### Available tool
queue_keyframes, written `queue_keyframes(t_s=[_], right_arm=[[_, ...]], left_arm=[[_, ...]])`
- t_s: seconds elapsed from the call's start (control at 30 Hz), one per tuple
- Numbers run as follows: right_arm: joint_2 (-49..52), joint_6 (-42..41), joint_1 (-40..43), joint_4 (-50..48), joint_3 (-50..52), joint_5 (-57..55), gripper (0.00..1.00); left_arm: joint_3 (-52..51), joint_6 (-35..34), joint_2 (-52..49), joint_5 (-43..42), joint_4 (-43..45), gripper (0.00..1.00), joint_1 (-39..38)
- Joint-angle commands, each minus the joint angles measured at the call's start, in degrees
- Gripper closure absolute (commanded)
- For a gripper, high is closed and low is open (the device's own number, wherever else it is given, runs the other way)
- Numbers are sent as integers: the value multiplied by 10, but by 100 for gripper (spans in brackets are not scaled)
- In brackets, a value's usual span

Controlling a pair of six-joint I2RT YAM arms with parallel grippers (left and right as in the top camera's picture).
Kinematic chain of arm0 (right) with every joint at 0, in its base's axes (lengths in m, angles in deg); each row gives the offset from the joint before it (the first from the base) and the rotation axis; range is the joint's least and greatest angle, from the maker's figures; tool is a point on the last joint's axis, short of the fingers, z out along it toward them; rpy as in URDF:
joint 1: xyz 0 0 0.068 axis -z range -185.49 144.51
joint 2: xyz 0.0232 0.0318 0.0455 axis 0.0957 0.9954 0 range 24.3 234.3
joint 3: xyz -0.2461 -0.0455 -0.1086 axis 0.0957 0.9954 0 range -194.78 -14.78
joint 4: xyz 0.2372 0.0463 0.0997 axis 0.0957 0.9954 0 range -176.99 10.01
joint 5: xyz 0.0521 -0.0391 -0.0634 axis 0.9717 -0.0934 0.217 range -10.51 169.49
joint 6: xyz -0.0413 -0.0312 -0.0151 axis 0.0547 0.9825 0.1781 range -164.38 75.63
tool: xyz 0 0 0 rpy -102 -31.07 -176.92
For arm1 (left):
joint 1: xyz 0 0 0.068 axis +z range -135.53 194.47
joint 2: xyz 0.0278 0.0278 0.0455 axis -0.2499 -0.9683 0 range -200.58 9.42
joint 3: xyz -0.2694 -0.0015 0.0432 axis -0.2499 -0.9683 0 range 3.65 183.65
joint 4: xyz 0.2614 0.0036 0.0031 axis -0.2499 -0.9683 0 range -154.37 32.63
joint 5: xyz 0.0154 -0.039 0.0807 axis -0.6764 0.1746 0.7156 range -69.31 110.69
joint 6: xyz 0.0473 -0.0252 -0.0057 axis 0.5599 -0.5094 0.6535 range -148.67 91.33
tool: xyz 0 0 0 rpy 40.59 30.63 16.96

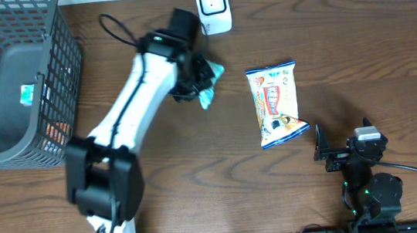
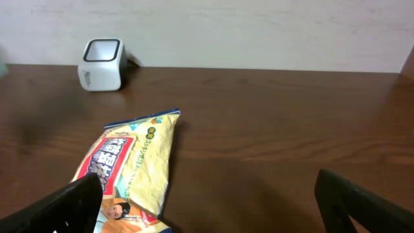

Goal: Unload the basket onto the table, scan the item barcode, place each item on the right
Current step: 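Carry the green packet to the front of the white scanner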

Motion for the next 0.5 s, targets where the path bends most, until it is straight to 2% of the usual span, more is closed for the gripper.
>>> queue_keyframes(t_s=[0.0, 0.13, 0.27, 0.3, 0.37, 0.47], right_arm=[[-2, -6, 3, 2, 1, 0, 1], [-2, -6, 3, 2, 1, 0, 1], [-2, -6, 3, 2, 1, 0, 1], [-2, -6, 3, 2, 1, 0, 1], [-2, -6, 3, 2, 1, 0, 1], [-2, -6, 3, 2, 1, 0, 1]], left_arm=[[-2, -108, -49, 8, 0, 79, -26], [-2, -146, -76, 2, 16, 78, -46], [-2, -148, -80, 1, 59, 78, -71], [-1, -148, -80, 1, 74, 75, -79], [-2, -147, -80, -6, 95, 60, -90], [-1, -147, -80, -12, 117, 49, -105]])
